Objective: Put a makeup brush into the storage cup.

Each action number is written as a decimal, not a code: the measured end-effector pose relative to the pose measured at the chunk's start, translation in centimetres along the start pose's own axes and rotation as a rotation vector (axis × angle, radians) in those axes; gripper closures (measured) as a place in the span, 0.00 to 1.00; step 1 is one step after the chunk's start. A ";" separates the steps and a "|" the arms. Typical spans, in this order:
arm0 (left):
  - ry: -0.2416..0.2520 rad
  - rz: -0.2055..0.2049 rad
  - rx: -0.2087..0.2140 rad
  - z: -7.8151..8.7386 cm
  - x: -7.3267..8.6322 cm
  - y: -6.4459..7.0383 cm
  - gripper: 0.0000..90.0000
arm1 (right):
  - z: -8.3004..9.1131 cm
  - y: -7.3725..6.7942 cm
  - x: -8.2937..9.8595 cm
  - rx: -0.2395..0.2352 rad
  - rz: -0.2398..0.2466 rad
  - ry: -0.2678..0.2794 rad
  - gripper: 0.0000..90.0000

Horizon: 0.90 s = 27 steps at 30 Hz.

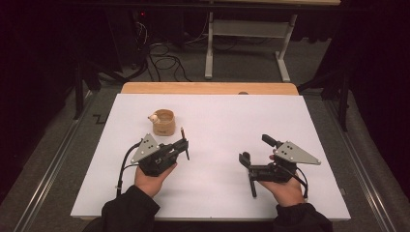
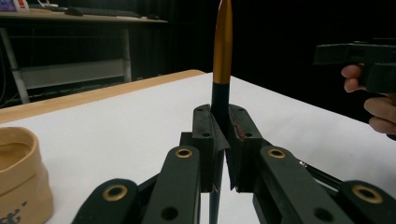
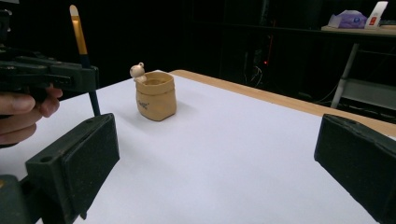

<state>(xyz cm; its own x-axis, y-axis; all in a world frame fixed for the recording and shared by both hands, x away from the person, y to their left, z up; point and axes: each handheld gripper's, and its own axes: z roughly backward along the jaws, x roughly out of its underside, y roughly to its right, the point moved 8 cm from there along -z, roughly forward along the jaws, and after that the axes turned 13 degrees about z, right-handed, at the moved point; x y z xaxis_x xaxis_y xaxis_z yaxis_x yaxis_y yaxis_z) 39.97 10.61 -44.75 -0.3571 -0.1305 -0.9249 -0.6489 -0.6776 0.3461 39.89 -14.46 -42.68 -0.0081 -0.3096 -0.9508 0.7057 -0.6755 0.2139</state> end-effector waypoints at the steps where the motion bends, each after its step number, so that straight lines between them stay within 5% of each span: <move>1: 0.001 0.000 -0.003 0.1 0.0 -0.1 0.92 | 0.1 0.1 0.1 0.003 0.000 -0.001 0.00; 15: 0.011 -0.026 -0.056 0.6 -0.5 -1.5 0.92 | 1.4 1.4 1.6 0.039 -0.013 -0.026 0.00; 27: 0.031 -0.007 -0.096 2.1 -1.4 -3.3 0.92 | 2.4 3.0 2.9 0.080 -0.012 -0.042 0.00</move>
<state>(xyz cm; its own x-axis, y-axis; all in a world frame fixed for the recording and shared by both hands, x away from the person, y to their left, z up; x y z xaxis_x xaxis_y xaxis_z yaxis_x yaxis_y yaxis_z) 41.21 14.49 -44.28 -0.3313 -0.1470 -0.9320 -0.5832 -0.7446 0.3247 40.26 -18.99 -44.29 -0.0470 -0.3283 -0.9434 0.6467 -0.7298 0.2218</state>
